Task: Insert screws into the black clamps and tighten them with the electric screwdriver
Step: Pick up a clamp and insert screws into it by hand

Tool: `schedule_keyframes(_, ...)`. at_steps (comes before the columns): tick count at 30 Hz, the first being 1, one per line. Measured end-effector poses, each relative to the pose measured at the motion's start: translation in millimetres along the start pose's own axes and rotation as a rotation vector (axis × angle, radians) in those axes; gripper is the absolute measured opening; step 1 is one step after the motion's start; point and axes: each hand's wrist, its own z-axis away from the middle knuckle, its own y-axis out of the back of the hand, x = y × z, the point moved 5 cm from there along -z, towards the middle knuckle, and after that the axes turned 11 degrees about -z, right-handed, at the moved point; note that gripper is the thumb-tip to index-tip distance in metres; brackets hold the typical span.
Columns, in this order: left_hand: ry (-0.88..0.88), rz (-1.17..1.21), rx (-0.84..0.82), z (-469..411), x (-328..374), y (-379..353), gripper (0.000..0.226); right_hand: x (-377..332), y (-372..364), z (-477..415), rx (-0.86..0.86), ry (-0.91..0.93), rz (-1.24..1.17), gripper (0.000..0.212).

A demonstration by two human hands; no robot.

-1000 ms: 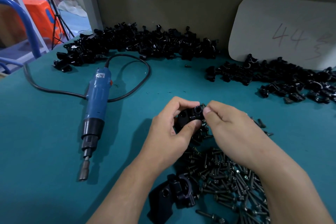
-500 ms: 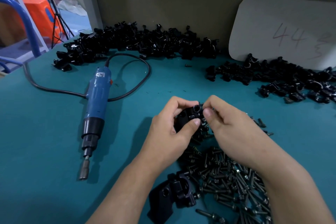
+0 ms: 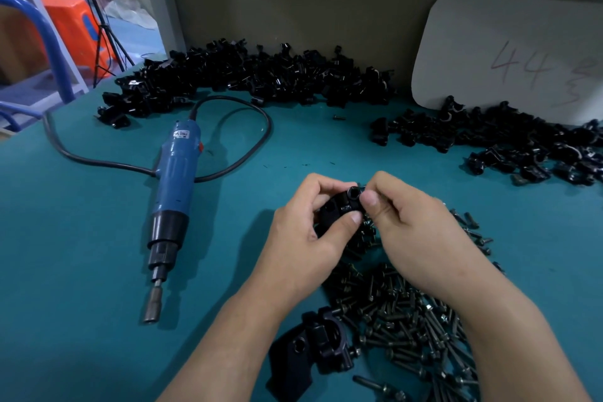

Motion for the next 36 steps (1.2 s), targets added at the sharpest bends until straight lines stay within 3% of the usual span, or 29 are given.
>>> schedule_keyframes(6, -0.025, 0.0, -0.02, 1.3, 2.2, -0.3, 0.021, -1.8, -2.4, 0.2, 0.021, -0.06, -0.1, 0.038)
schedule_keyframes(11, 0.005, 0.036, 0.022, -0.1, -0.6, 2.0, 0.02, -9.0, 4.6, 5.5, -0.047, -0.175, -0.08, 0.063)
schedule_keyframes(15, 0.071, 0.07, 0.097, -2.8, -5.8, 6.5, 0.014, -9.4, 12.2, 17.2, -0.311, -0.321, 0.162, 0.038)
schedule_keyframes(18, 0.179, 0.218, 0.105, -4.0, -10.0, 9.5, 0.014, -9.9, 2.1, 28.1, -0.517, -0.434, 0.295, 0.05)
schedule_keyframes(22, 0.254, 0.362, 0.132, -3.9, -9.1, 11.4, 0.01, -9.9, -2.4, 23.8, -0.49, -0.43, 0.261, 0.03)
schedule_keyframes(25, 0.304, 0.476, 0.131, -4.2, -9.4, 11.6, 0.021, -5.1, -0.6, 20.2, -0.45, -0.408, 0.231, 0.013)
schedule_keyframes(31, 0.39, 0.711, 0.059, -3.3, -2.8, 12.3, 0.037, -1.5, 14.4, 13.0, -0.238, -0.314, 0.14, 0.018)
schedule_keyframes(36, 0.434, 0.781, 0.041, -2.8, 0.1, 12.3, 0.046, 1.1, 9.2, 21.0, -0.416, -0.425, 0.187, 0.029)
